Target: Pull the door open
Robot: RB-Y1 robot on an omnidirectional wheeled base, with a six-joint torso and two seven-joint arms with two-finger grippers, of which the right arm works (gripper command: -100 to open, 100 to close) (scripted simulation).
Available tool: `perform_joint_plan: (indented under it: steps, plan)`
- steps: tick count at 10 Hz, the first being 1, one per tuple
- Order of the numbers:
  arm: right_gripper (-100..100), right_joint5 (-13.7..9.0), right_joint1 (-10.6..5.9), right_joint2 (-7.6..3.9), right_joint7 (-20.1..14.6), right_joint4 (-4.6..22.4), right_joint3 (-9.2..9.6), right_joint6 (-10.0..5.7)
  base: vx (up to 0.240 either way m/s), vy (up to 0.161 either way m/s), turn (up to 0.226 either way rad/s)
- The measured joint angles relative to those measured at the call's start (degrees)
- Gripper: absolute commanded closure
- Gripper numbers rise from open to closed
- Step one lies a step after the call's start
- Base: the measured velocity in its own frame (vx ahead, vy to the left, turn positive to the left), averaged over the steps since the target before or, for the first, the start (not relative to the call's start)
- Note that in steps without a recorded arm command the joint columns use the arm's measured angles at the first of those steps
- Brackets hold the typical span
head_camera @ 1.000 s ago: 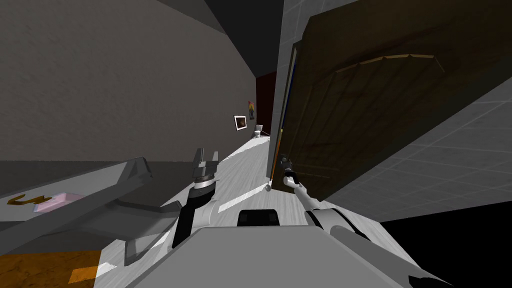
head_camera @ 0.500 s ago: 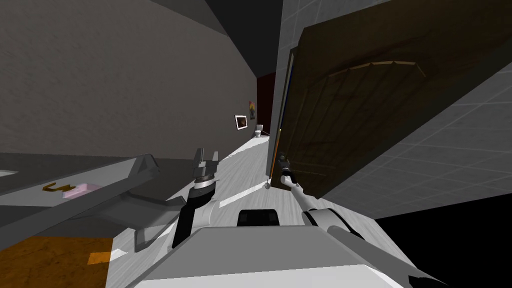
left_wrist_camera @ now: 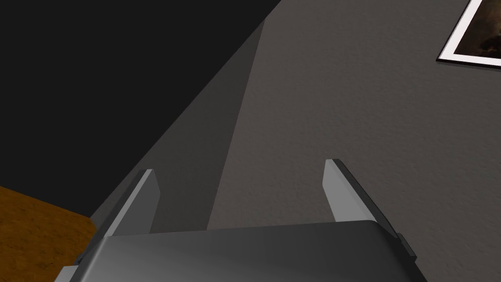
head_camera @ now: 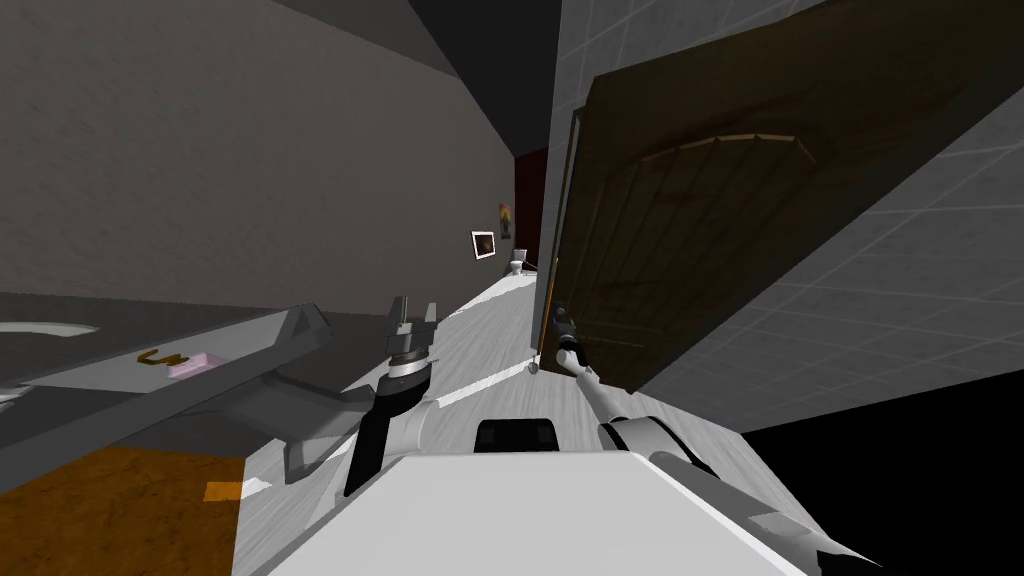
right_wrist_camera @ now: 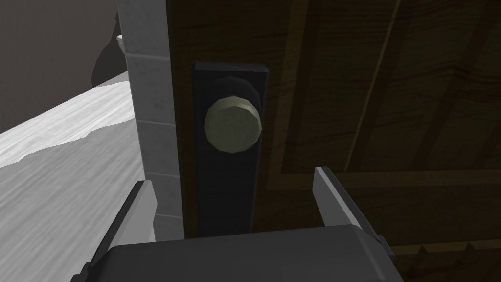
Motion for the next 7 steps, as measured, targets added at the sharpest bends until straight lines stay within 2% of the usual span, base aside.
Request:
perform_joint_plan:
  steps: [1, 2, 3, 4, 5, 6, 7]
  plan:
    - [-100, -0.9, 0.52, 0.72, -0.7, -1.4, -0.20, 0.44, -0.085, -0.023, 0.013]
    - [-100, -1.5, 0.28, 1.08, -1.6, -1.2, -0.01, 0.35, -0.033, -0.010, 0.003]
    - [-100, -1.5, 0.24, 1.10, -1.8, -1.1, 0.03, 0.27, 0.104, 0.007, 0.157]
    - [-100, -1.7, 0.75, 0.23, -2.1, -1.5, -0.41, 0.53, 0.186, 0.005, 0.130]
    - [-100, -1.9, 0.67, -1.27, -3.4, -0.7, -0.32, 0.45, 0.185, 0.021, 0.145]
    - [-100, -1.9, 1.07, -2.69, -5.3, 0.2, 0.06, -0.27, 0.196, 0.028, 0.177]
    - [-100, -2.2, 2.76, -4.18, -6.2, -1.6, -0.46, 0.24, 0.204, -0.002, 0.143]
